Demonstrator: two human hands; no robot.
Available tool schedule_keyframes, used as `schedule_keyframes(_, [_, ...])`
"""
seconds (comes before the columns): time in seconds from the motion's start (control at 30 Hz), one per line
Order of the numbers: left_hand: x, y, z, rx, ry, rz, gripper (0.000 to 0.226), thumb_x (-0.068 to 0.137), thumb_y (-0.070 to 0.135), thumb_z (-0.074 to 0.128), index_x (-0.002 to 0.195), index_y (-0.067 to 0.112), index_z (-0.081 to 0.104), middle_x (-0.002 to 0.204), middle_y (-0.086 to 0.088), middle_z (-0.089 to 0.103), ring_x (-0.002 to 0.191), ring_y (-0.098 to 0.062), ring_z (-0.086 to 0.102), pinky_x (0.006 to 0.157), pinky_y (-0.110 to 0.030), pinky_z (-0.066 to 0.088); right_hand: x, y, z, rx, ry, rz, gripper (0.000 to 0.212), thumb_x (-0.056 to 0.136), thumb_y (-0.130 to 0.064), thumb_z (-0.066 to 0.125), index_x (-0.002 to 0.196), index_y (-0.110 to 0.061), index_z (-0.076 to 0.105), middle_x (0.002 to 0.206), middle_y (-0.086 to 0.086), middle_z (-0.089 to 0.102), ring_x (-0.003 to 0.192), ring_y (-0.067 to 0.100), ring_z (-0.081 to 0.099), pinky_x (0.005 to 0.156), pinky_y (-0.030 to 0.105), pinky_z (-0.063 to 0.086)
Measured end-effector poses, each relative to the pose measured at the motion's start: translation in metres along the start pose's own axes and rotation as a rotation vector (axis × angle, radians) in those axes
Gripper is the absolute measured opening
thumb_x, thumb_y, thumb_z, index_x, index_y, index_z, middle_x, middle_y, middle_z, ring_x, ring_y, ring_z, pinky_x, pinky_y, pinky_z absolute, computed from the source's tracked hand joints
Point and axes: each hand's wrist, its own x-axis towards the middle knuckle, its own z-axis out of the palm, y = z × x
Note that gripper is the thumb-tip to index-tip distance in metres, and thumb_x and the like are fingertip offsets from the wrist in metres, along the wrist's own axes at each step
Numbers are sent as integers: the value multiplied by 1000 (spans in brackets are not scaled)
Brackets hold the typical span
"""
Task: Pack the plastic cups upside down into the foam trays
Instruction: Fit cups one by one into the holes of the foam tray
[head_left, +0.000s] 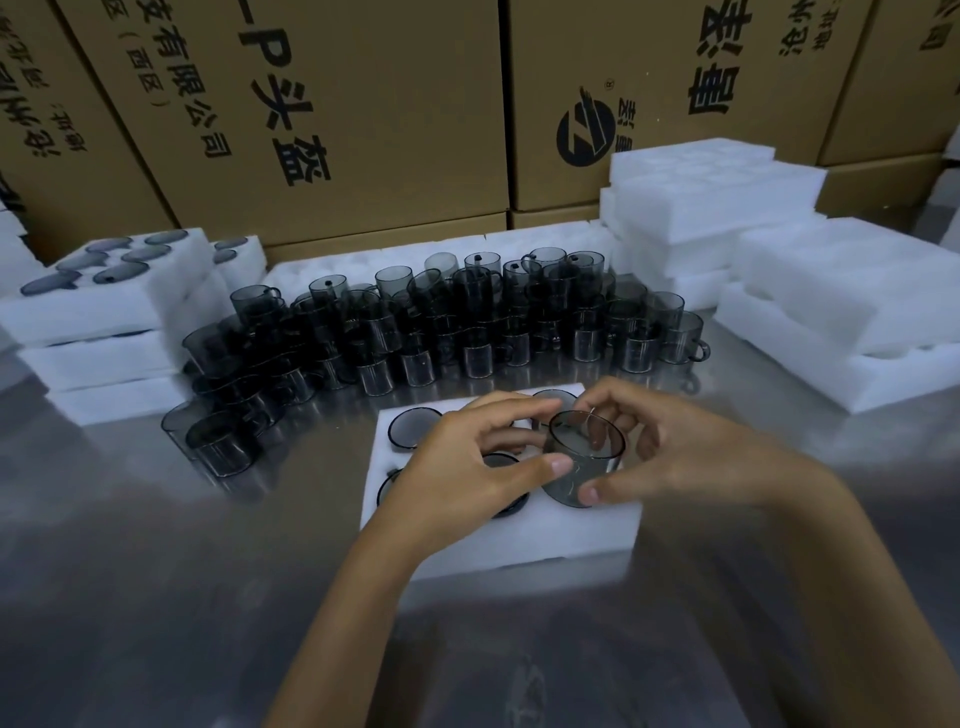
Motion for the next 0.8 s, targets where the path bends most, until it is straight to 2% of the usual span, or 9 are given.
schedule_keyframes(0.07, [0,-2,0,0,-7,3,42,80,26,82,119,35,70,118,24,62,109,-3,67,98,-27,52,-1,0,-1,-11,2,5,53,67,-30,93,108,-43,62,95,-3,63,65,-7,50,60,10,40])
schedule_keyframes(0.17, [0,-1,1,-20,9,19,40,79,41,76,118,32,71,120,21,63,109,-3,67,95,-21,52,-2,-1,-2,-9,-3,15,60,57,-46,89,110,-44,61,92,-8,61,64,-8,50,60,10,40])
schedule_keyframes(0.23, [1,-1,3,-23,25,17,41,78,46,73,116,32,71,122,19,64,108,-3,68,96,-25,53,-1,0,-1,-16,1,11,64,53,-51,86,111,-43,60,90,-10,60,65,-8,50,59,10,40])
schedule_keyframes(0.37, [2,-3,3,-13,17,-22,38,79,41,73,115,30,70,124,15,64,107,-3,68,96,-27,50,2,2,1,-59,35,27,64,49,-53,85,107,-43,60,96,3,59,70,-5,49,62,13,40])
schedule_keyframes(0.53, [1,-5,-1,128,42,-14,28,87,32,76,114,36,70,114,20,68,103,2,67,96,-29,50,2,2,1,-108,11,55,54,61,-43,93,103,-49,60,102,-6,60,82,-4,53,65,7,40])
schedule_keyframes(0.6, [1,-4,0,166,67,3,29,87,32,76,115,34,70,112,18,69,104,2,65,99,-30,50,-2,-3,0,-145,24,69,58,61,-59,89,109,-57,56,112,-23,58,90,-11,53,68,4,39])
schedule_keyframes(0.67, [0,-3,0,173,76,11,30,87,32,75,117,30,71,114,14,70,107,1,64,102,-31,49,-9,-11,5,-155,154,17,72,59,-84,70,124,-66,46,125,-45,47,104,-26,45,78,6,38])
schedule_keyframes(0.7, [0,-3,0,176,76,16,32,87,33,74,118,28,72,114,13,69,109,1,64,103,-31,48,-12,-13,11,-159,242,-35,76,63,-88,60,133,-66,40,132,-50,40,112,-30,39,88,8,36])
schedule_keyframes(0.8, [-3,-4,0,221,103,53,35,87,35,74,120,25,72,114,16,67,113,1,60,104,-28,47,-24,-7,42,-327,347,-190,79,85,-83,39,154,-44,32,156,-37,23,142,-19,17,116,20,20])
